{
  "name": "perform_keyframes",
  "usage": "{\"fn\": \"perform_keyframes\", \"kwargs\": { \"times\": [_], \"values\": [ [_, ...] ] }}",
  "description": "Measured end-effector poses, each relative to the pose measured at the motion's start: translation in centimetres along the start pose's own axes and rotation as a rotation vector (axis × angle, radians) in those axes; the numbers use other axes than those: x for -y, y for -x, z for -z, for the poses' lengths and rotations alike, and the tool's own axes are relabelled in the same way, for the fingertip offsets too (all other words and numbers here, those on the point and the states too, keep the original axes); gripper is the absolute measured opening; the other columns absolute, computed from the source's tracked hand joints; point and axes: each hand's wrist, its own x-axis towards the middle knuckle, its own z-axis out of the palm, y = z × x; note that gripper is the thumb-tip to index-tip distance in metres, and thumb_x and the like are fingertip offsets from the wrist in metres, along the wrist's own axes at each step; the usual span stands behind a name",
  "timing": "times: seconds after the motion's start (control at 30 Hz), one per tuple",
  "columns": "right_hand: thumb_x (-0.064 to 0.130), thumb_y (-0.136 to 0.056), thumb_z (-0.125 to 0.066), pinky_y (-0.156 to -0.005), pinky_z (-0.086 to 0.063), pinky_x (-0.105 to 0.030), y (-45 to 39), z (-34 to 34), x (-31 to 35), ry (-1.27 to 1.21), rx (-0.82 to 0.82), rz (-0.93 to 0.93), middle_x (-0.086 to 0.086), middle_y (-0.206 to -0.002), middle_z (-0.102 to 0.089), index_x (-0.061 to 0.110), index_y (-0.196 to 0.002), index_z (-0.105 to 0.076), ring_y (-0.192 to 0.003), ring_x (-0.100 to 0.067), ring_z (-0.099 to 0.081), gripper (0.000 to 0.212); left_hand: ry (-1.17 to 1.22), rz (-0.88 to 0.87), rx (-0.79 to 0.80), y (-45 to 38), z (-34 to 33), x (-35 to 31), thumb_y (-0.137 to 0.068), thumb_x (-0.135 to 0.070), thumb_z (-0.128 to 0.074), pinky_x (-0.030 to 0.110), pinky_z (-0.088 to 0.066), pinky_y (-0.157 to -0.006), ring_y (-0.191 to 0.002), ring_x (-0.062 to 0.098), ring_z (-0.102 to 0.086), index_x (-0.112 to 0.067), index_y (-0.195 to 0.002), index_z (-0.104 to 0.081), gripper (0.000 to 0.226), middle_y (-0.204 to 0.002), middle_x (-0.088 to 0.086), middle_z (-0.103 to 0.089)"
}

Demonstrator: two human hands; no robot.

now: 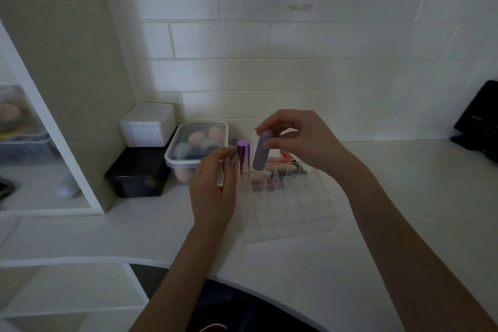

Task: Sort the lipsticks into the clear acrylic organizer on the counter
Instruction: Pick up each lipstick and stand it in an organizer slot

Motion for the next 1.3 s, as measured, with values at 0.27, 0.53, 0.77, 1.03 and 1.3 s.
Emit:
{"fn": "perform_keyframes", "kwargs": {
  "times": [0.27,0.53,0.77,1.03,1.3],
  "values": [
    [0.015,-0.079,-0.074,-0.075,-0.055,-0.027,0.1,-1.7,-0.8,0.205,0.172,-0.024,-0.004,-0.092,-0.075,0.013,-0.088,-0.077,-0.080,-0.013,-0.067,0.010,0.010,0.042,0.018,0.1,0.0,0.0,-0.089,-0.021,-0.042,0.004,-0.039,-0.076,-0.082,-0.001,-0.052,-0.005,-0.095,-0.066,0.029,-0.089,-0.006,-0.061],
    [0.014,-0.084,-0.068,-0.063,-0.042,-0.003,-2.0,2.8,-5.3,0.267,-0.064,-0.203,0.014,-0.077,-0.065,0.021,-0.099,-0.074,-0.067,0.000,-0.059,0.017,-0.064,0.187,0.084,-0.2,-0.2,0.1,-0.089,-0.002,-0.057,0.000,-0.040,-0.072,-0.083,-0.002,-0.051,-0.011,-0.102,-0.066,0.018,-0.091,-0.010,-0.060],
    [0.026,-0.077,-0.077,-0.044,-0.035,-0.003,-3.4,2.2,-8.6,0.556,0.279,-0.358,0.011,-0.061,-0.049,0.016,-0.093,-0.076,-0.054,-0.003,-0.044,0.019,-0.154,0.265,0.107,-0.4,-0.4,0.5,-0.089,-0.010,-0.057,0.024,-0.046,-0.070,-0.082,0.008,-0.057,-0.020,-0.105,-0.064,0.020,-0.090,-0.013,-0.059],
    [0.010,-0.081,-0.067,-0.056,-0.037,-0.018,-2.9,3.2,-8.7,0.649,0.489,-0.435,0.007,-0.070,-0.057,0.021,-0.077,-0.068,-0.062,-0.005,-0.049,0.012,-0.257,0.239,0.195,-0.5,-0.3,1.0,-0.090,-0.009,-0.054,0.026,-0.049,-0.060,-0.064,0.014,-0.060,-0.024,-0.108,-0.066,0.026,-0.073,-0.009,-0.060],
    [0.008,-0.086,-0.060,-0.065,-0.042,-0.024,-1.5,3.4,-9.9,0.685,0.463,-0.428,-0.004,-0.087,-0.063,0.018,-0.099,-0.072,-0.077,-0.018,-0.057,0.020,-0.145,0.277,0.103,0.0,0.4,0.5,-0.089,0.003,-0.046,0.015,-0.048,-0.053,-0.052,0.013,-0.063,-0.022,-0.104,-0.067,0.036,-0.082,-0.003,-0.067]
  ]
}}
